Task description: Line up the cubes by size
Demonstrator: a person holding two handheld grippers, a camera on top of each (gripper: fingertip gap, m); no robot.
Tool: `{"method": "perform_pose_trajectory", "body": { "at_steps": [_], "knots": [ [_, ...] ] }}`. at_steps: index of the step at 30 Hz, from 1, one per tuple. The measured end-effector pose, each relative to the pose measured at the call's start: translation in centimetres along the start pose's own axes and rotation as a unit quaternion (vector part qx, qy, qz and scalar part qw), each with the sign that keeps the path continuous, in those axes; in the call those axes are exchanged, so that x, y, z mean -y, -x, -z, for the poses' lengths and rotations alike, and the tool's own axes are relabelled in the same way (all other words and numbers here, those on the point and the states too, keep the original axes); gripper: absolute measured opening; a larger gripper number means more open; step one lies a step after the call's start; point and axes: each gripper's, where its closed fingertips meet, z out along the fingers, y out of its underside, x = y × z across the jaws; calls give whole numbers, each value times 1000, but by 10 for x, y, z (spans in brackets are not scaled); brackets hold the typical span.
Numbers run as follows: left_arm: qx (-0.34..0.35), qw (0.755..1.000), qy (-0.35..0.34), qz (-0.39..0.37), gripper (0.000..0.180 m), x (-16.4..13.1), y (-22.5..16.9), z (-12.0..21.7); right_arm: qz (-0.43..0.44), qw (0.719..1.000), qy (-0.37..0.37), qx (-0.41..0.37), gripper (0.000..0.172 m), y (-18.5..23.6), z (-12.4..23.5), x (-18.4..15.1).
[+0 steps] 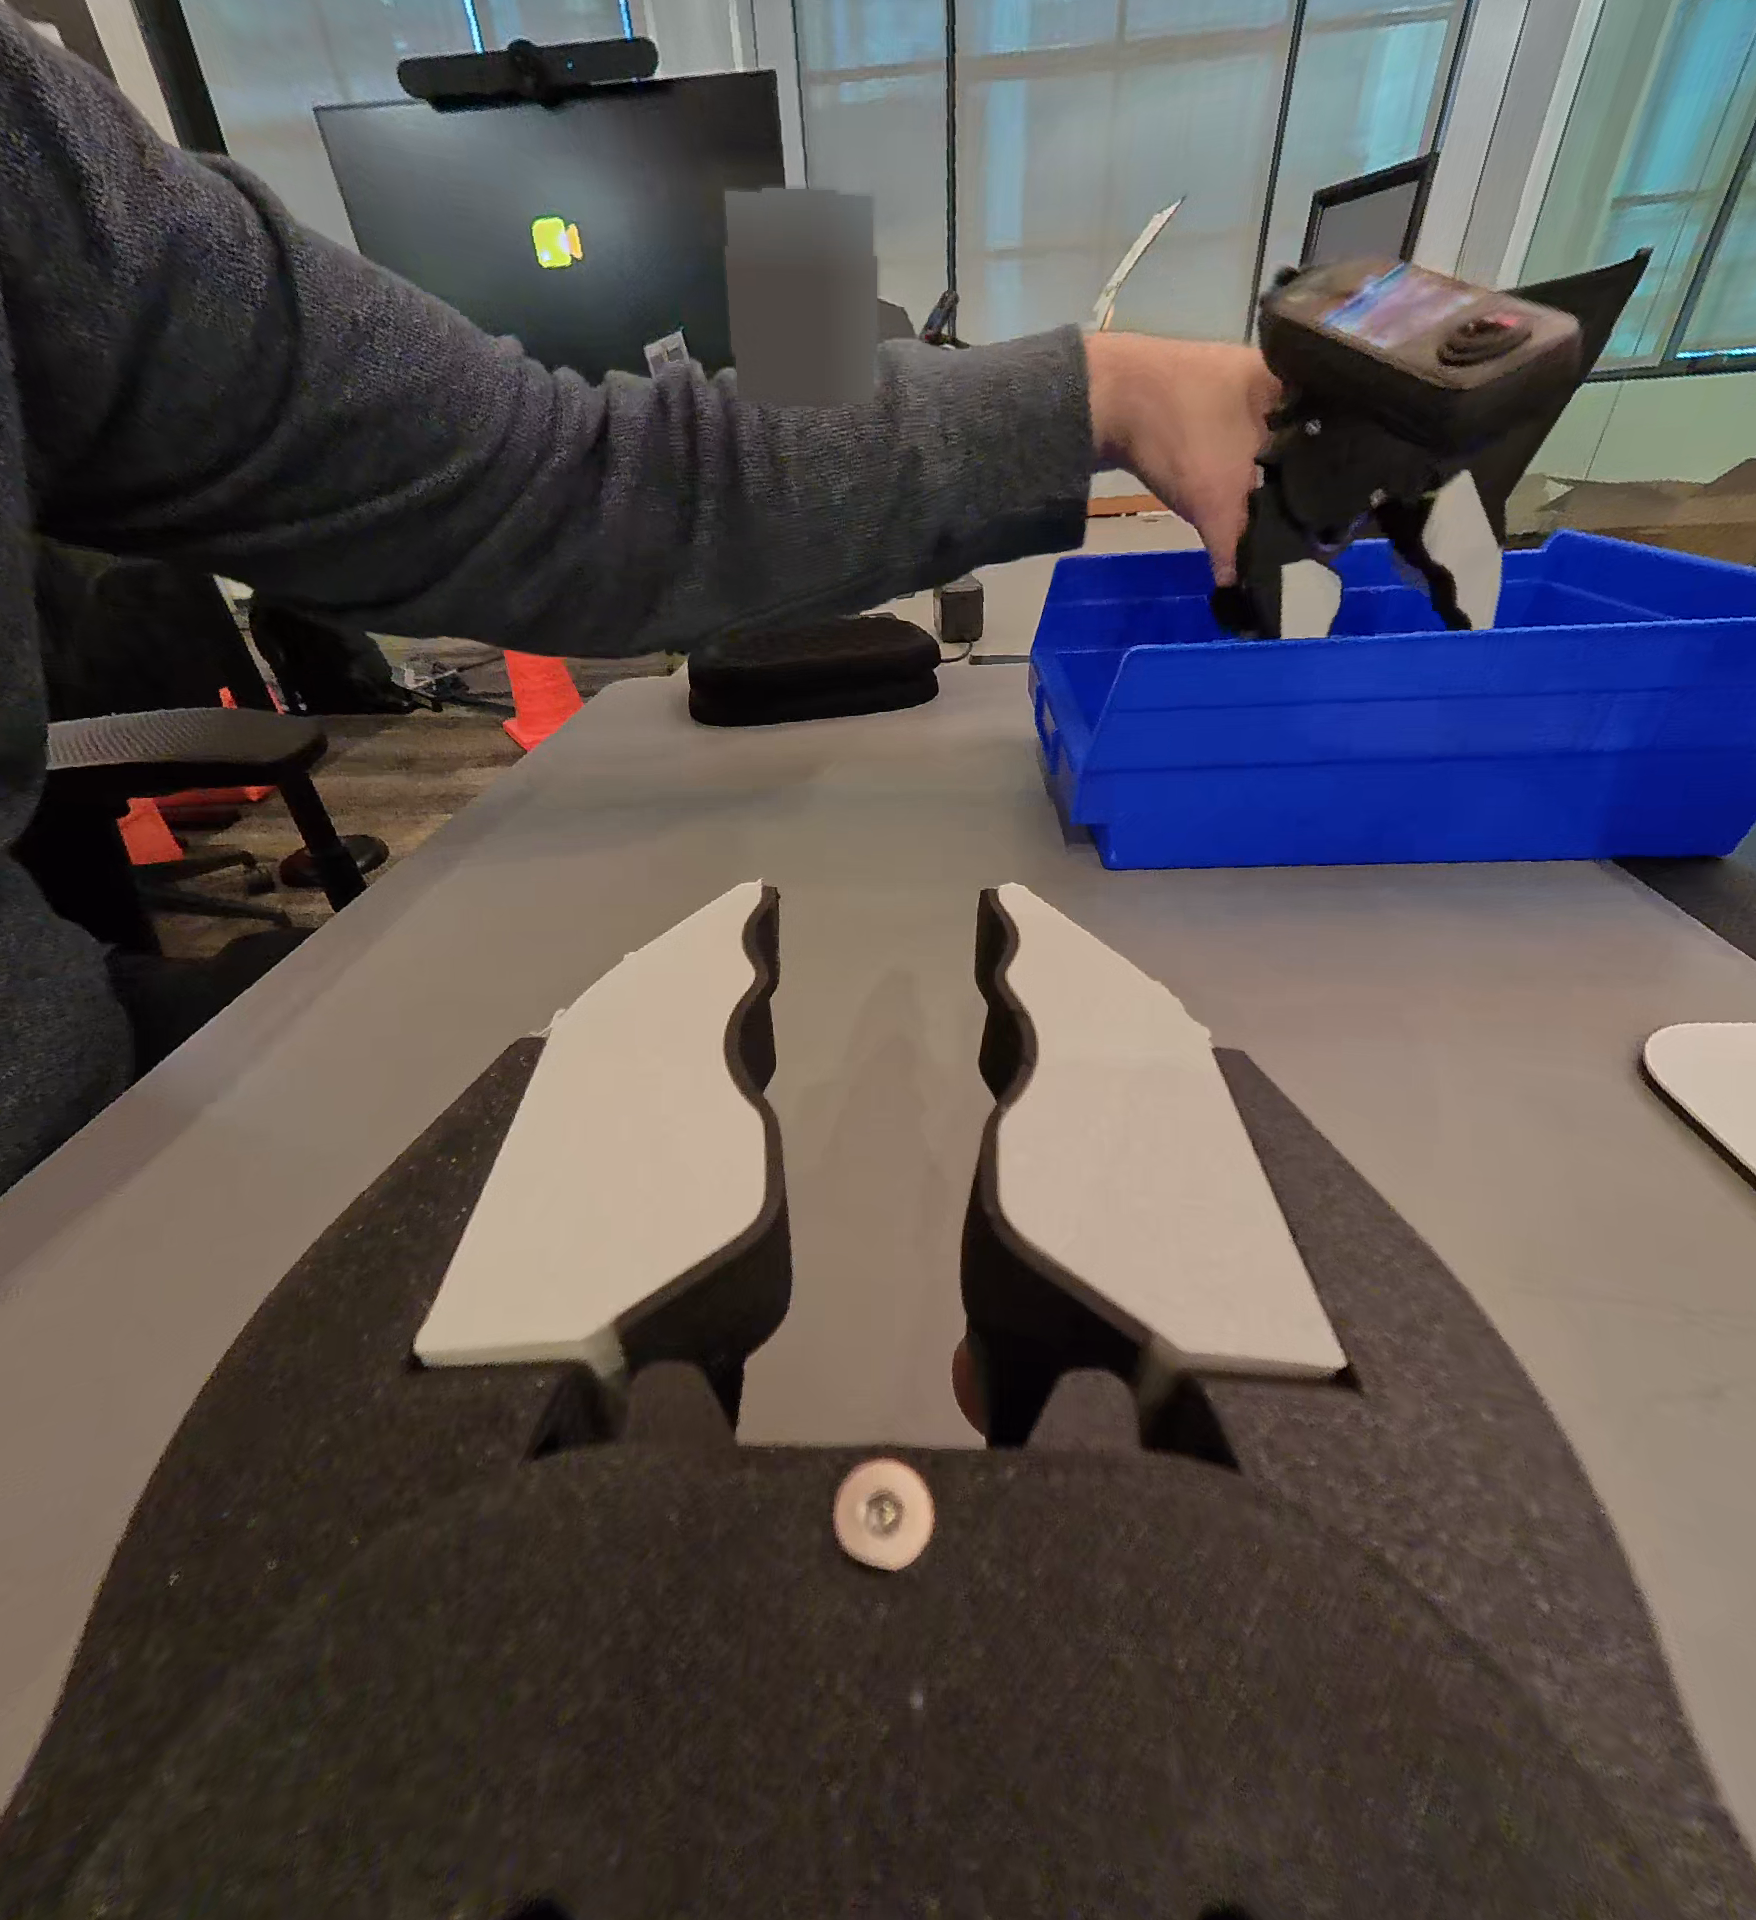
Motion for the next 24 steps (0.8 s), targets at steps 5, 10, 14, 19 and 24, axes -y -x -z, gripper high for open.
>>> {"method": "perform_pose_trajectory", "body": {
  "at_steps": [5,10,14,19,24],
  "knots": [
    [-57,998,29,1,74,-10,-9,-25,-4,1000,-4,4,36,0,1,1],
    [-69,997,27,8,50,-10,-11,-26,-7,1000,-4,7,36,1,1,1],
    [-70,997,6,15,48,-5,-12,-26,-9,1000,-5,8,36,0,2,1],
    [-29,998,-34,34,48,4,0,-9,-9,1000,-4,8,36,0,1,1],
    [48,990,-100,87,48,13,13,42,-15,1000,-9,6,38,-1,2,2]
  ]
}}
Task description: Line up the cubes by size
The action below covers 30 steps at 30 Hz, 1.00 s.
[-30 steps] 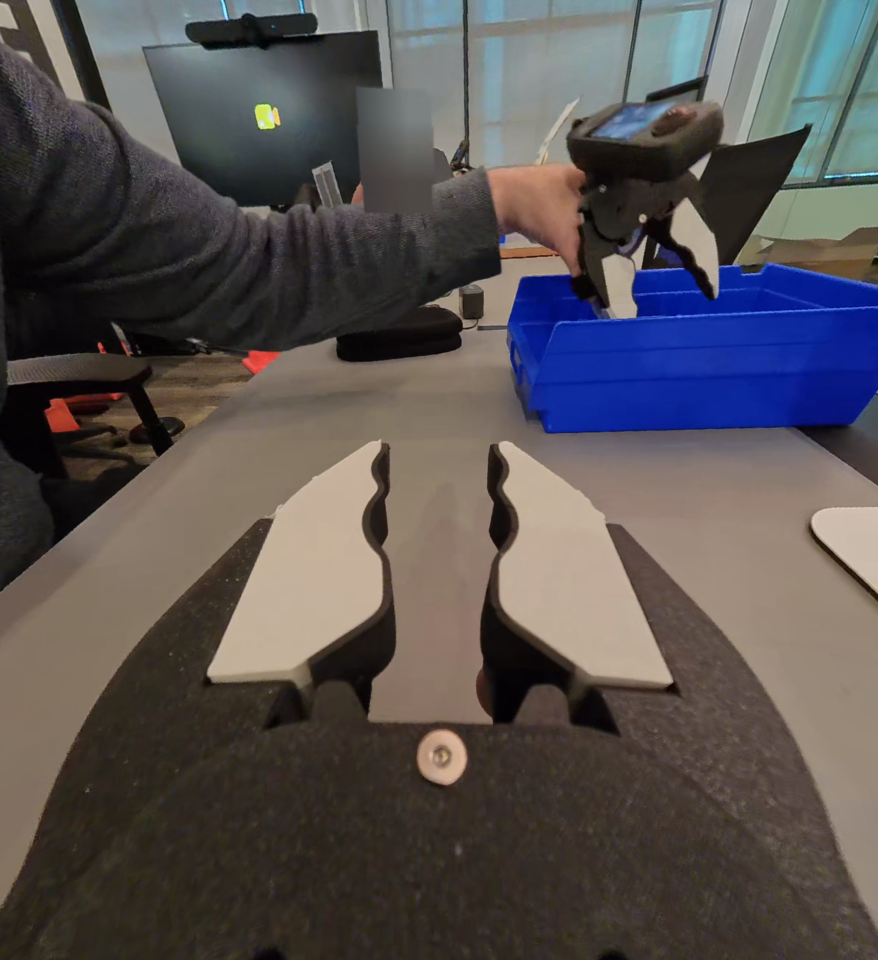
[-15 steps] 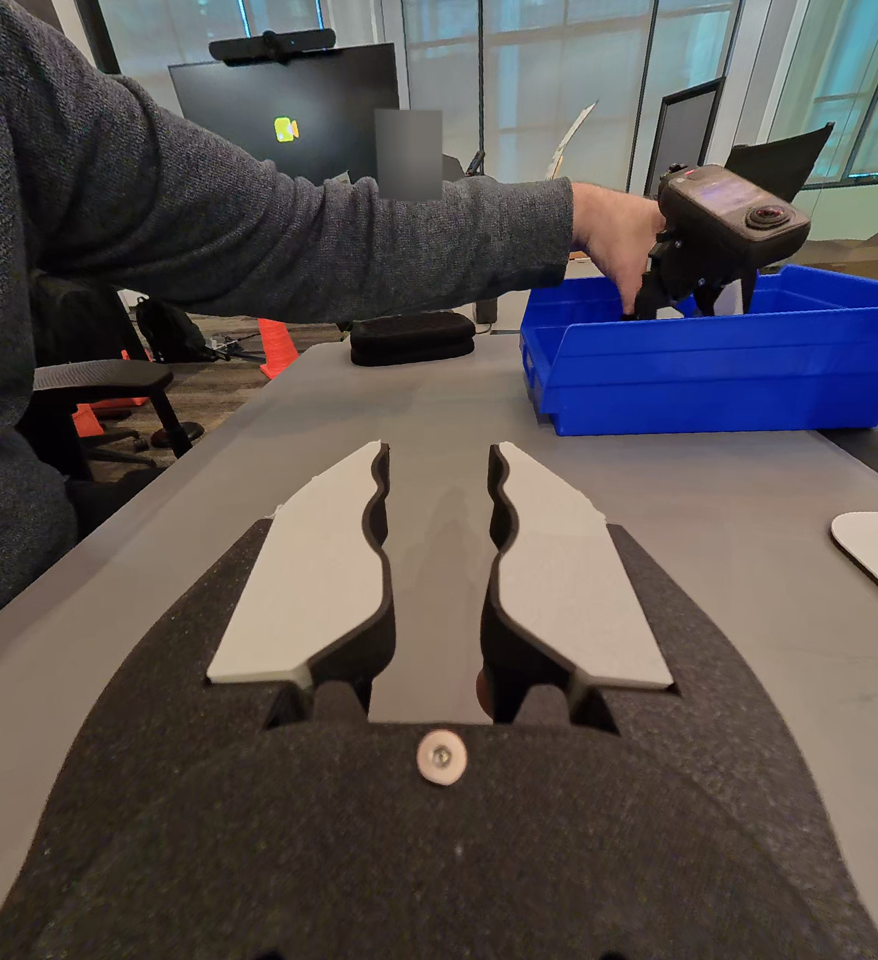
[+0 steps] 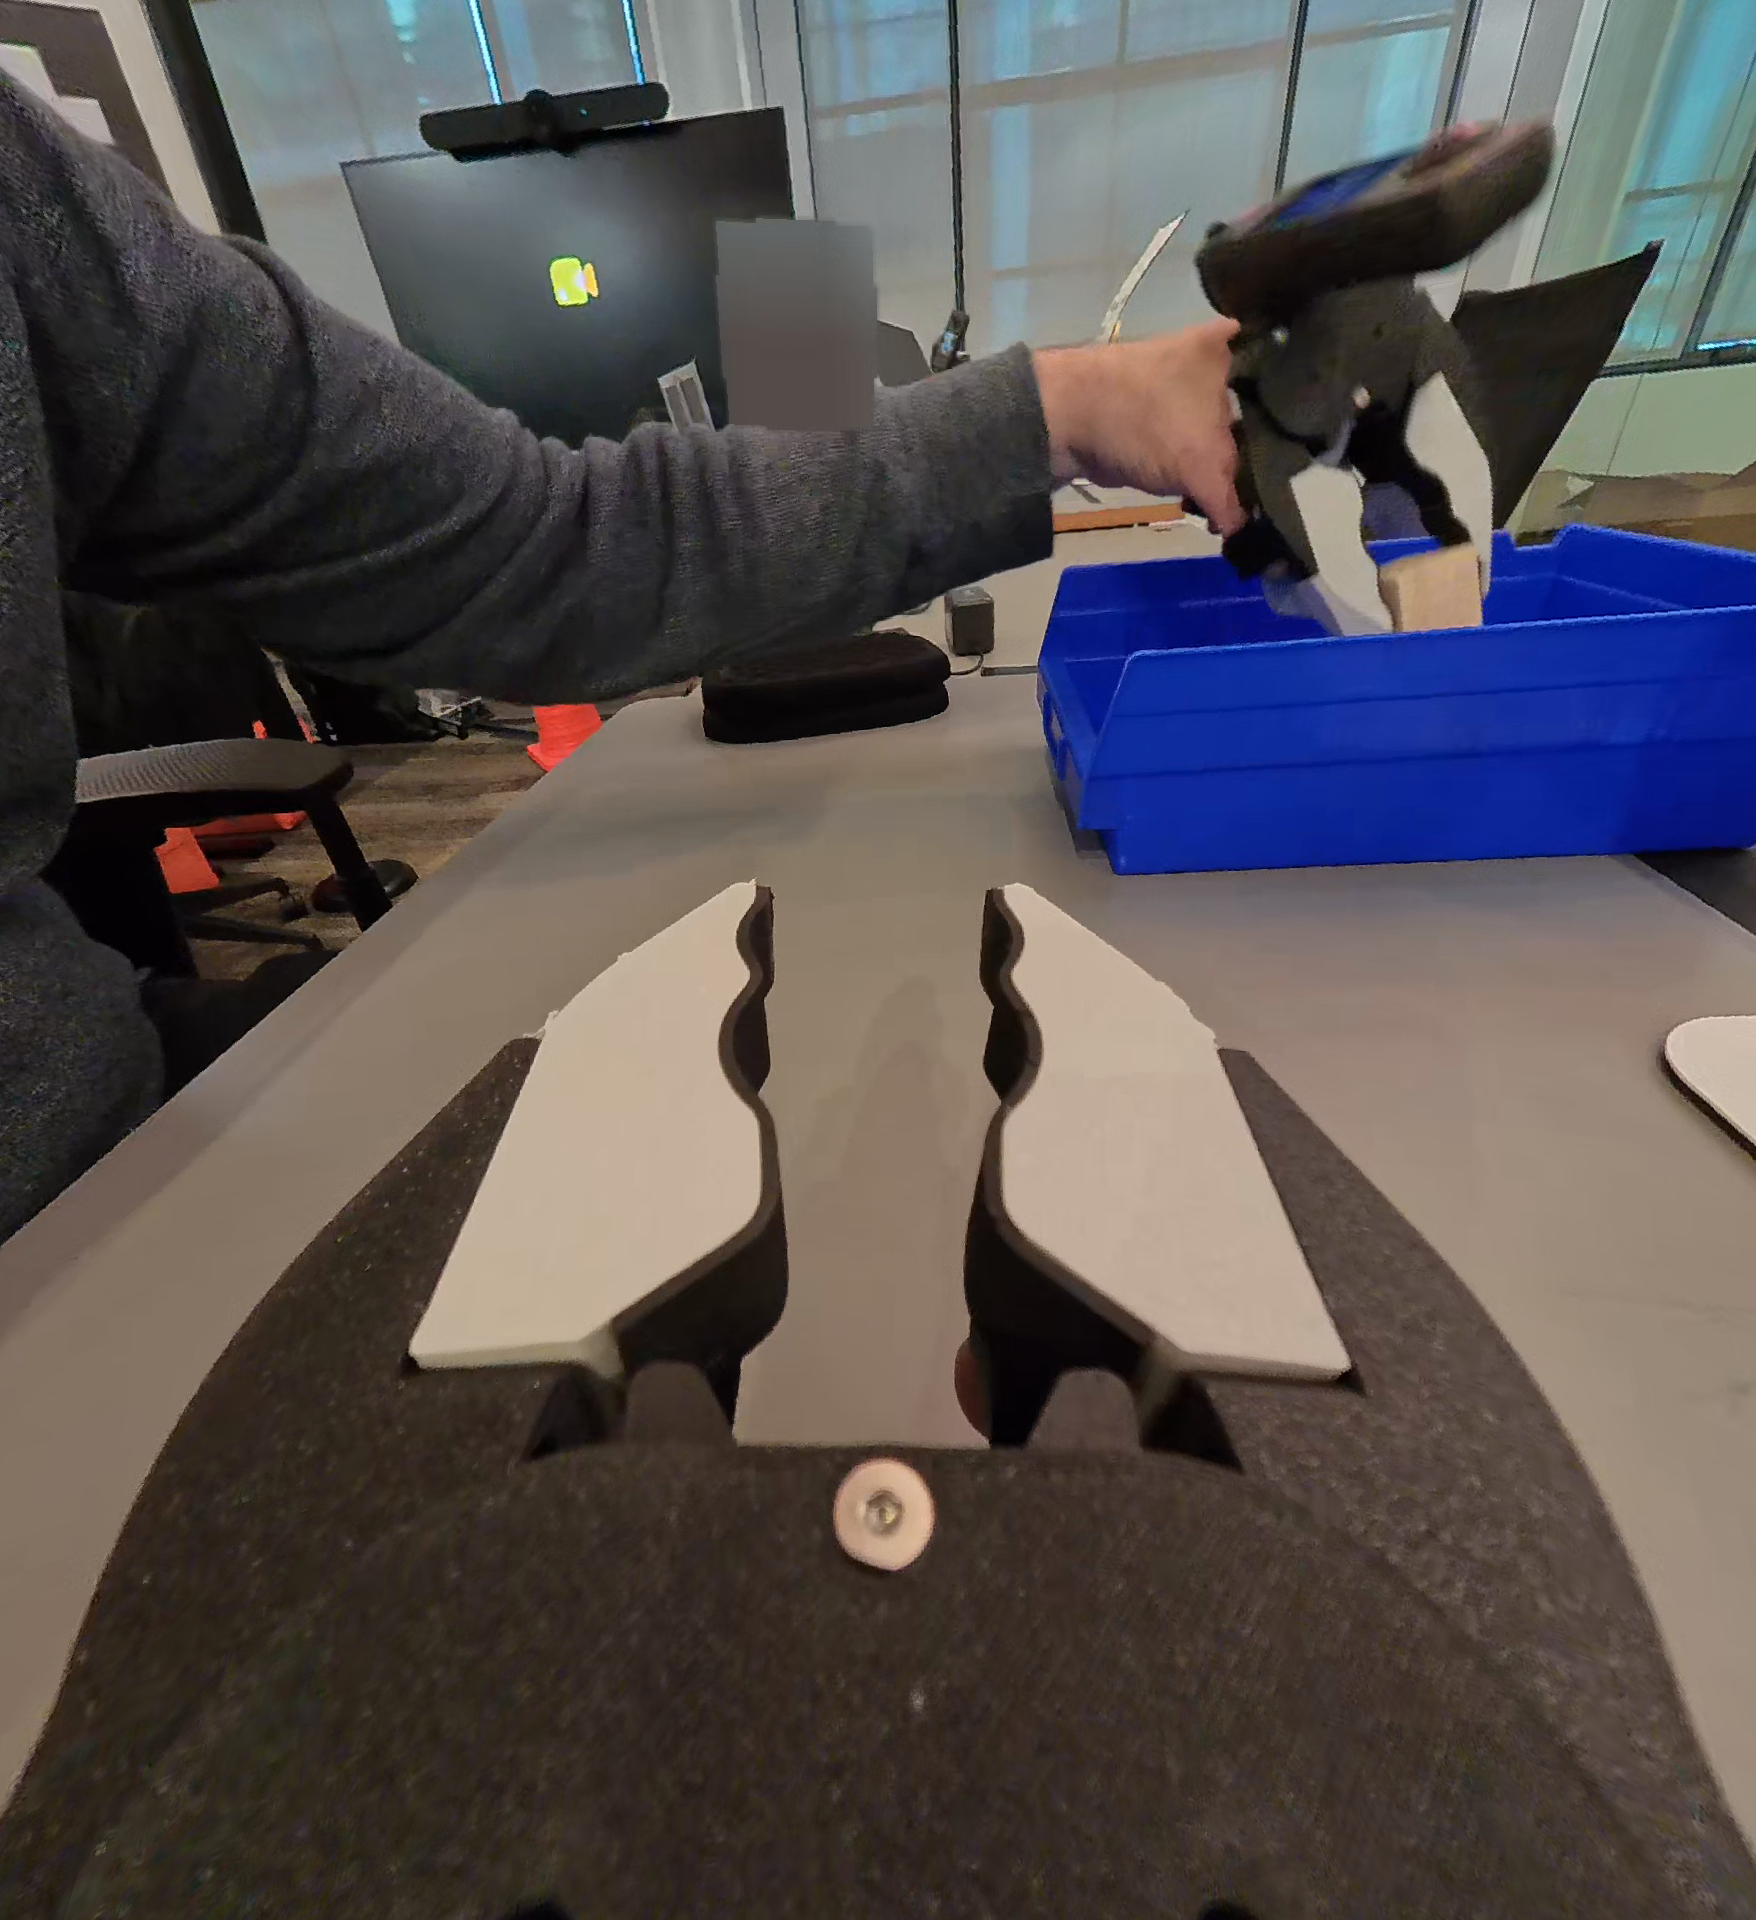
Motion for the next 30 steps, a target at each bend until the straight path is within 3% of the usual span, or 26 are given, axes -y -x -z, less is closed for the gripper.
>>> {"method": "perform_pose_trajectory", "body": {
  "at_steps": [6,12,21,25,30],
  "knots": [
    [105,985,-133,19,47,34,-2,84,3,1000,6,-3,41,0,-1,-2],
    [127,956,-266,-7,47,107,-53,135,-9,1000,-7,-12,42,-5,1,2],
    [71,903,-407,-119,47,238,-158,148,-96,990,-96,-38,51,-28,27,19],
    [28,887,-437,-146,47,269,-193,140,-126,982,-135,-40,54,-36,37,25],
    [2,876,-453,-166,46,286,-222,123,-170,969,-179,-22,59,-39,44,33]
  ]
}}
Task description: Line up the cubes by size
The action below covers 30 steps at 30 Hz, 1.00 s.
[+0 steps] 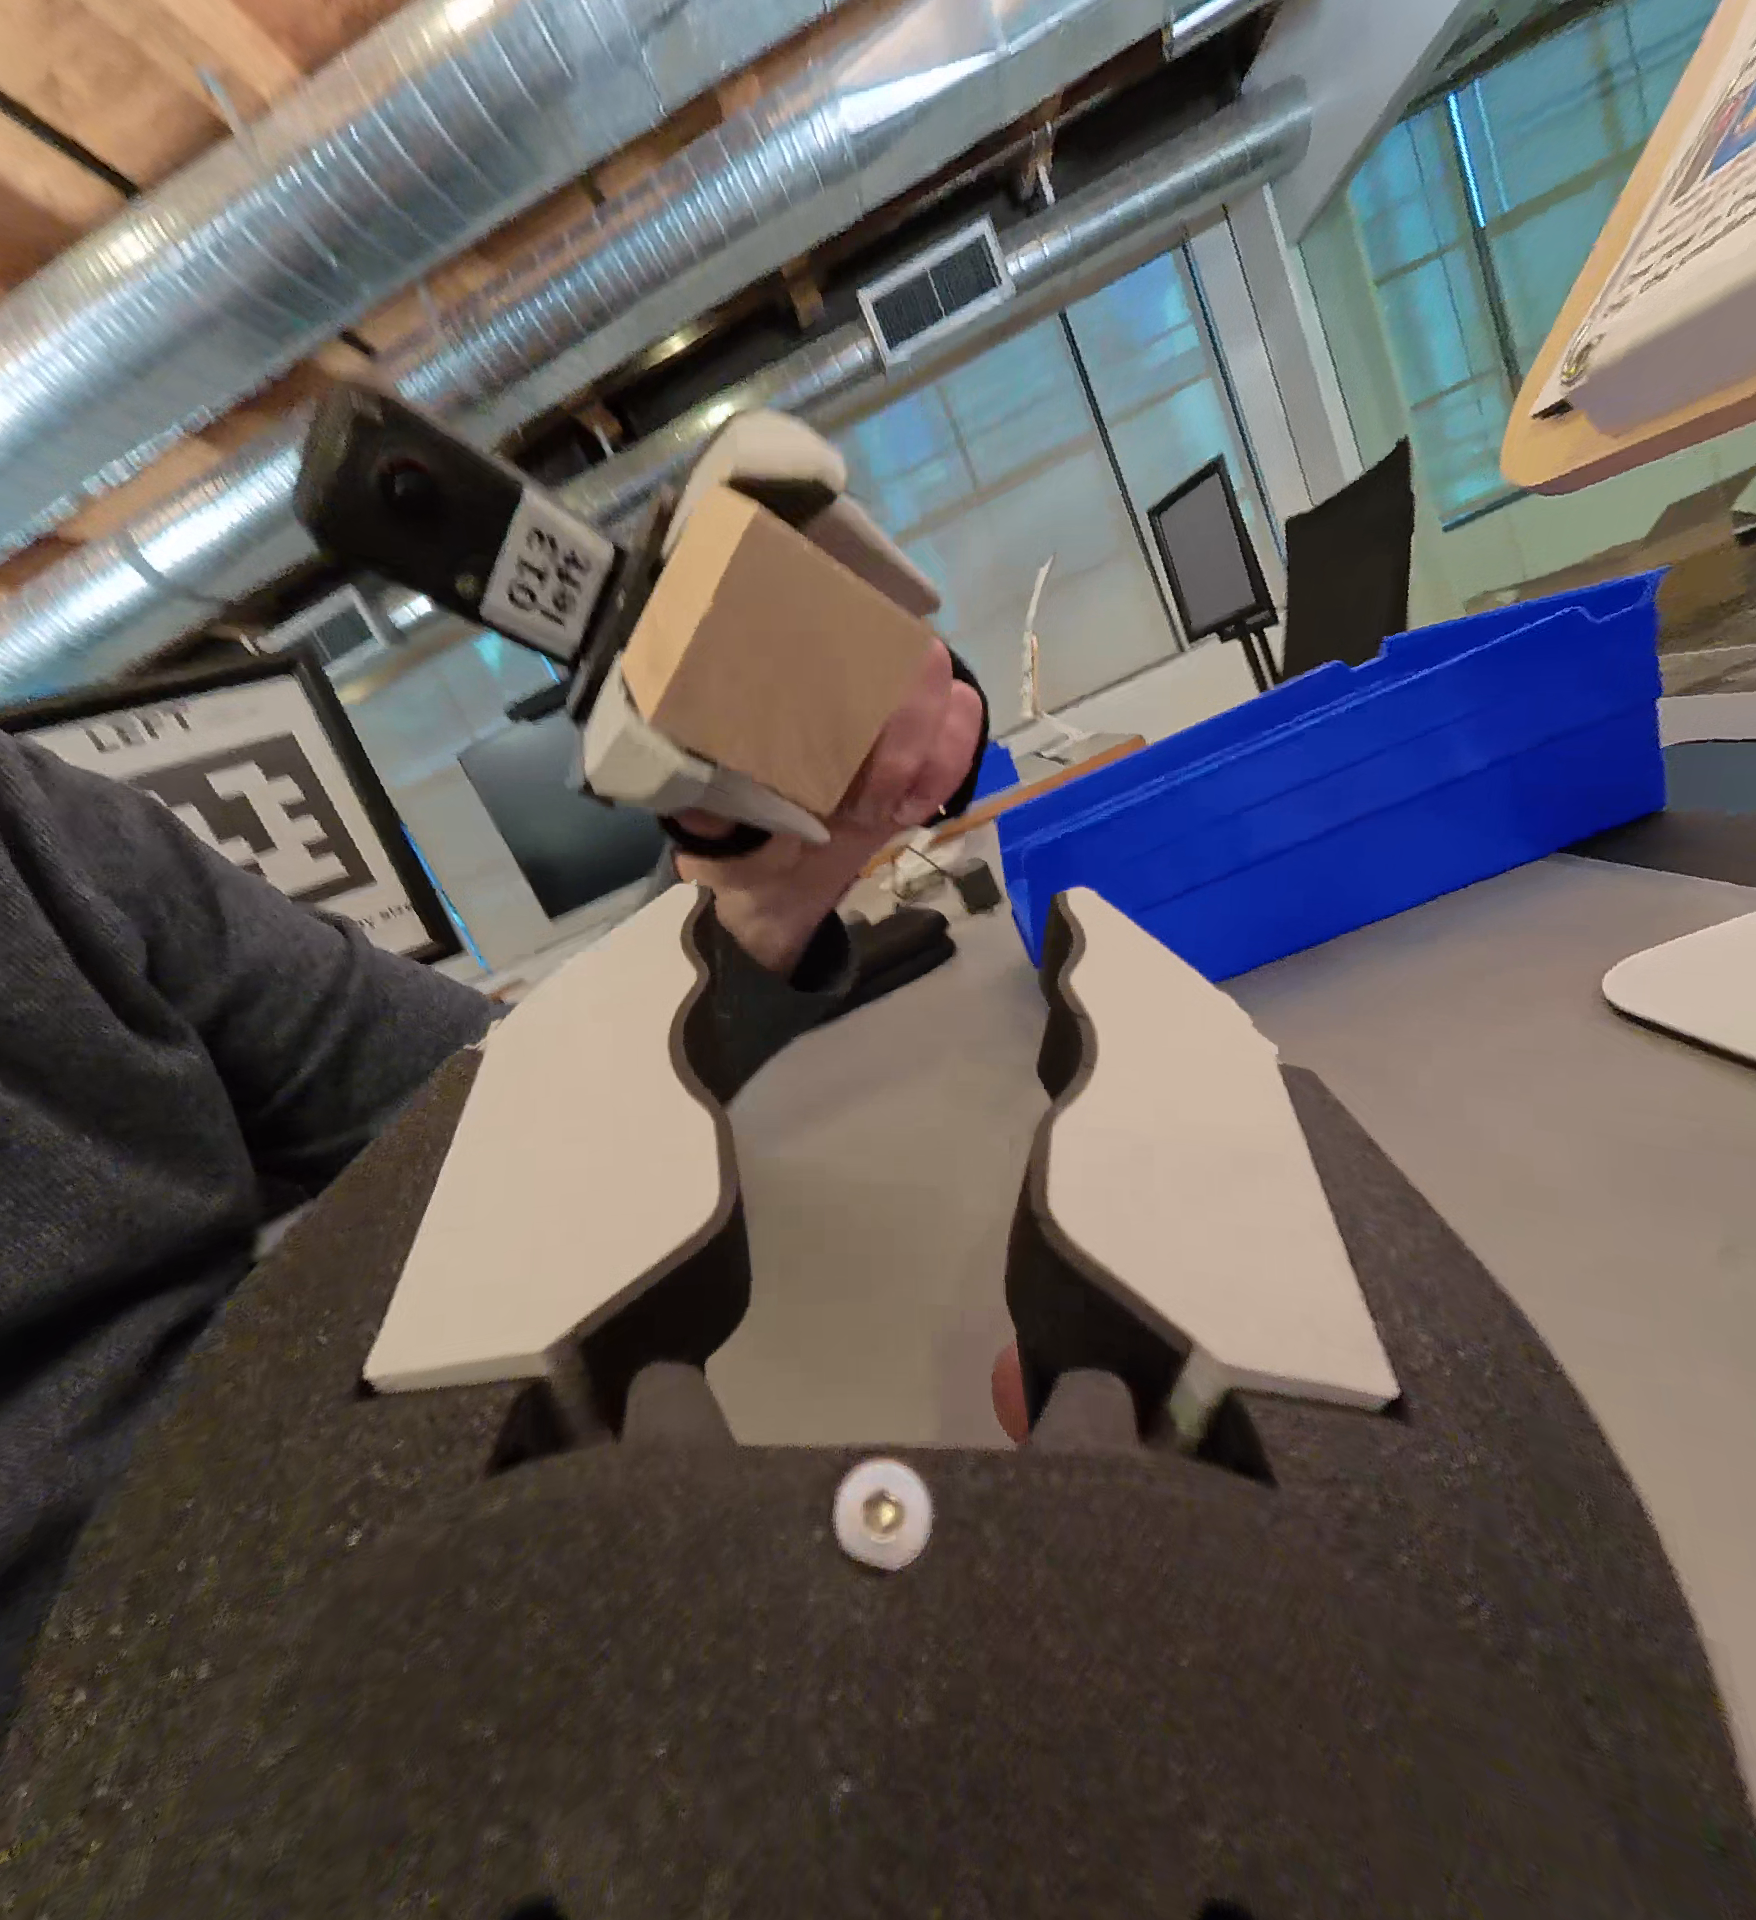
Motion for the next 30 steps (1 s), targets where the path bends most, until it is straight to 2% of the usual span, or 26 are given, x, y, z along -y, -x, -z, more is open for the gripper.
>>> {"method": "perform_pose_trajectory", "body": {
  "at_steps": [8,14,18,20,26,30],
  "knots": [
    [-12,1000,-21,-13,46,5,-16,-15,-58,995,-33,74,61,16,3,7],
    [-4,998,12,-60,46,-3,-22,-21,-90,988,-54,114,63,24,7,16],
    [-2,996,17,-85,46,-4,-31,-30,-105,986,-59,119,61,25,7,17],
    [-2,996,9,-84,46,-1,-32,-30,-104,986,-59,118,52,24,8,17],
    [6,994,10,-107,46,3,-35,-33,-117,984,-67,120,44,23,8,19],
    [13,993,8,-114,46,4,-35,-34,-121,983,-65,124,43,24,9,21]
  ]
}}
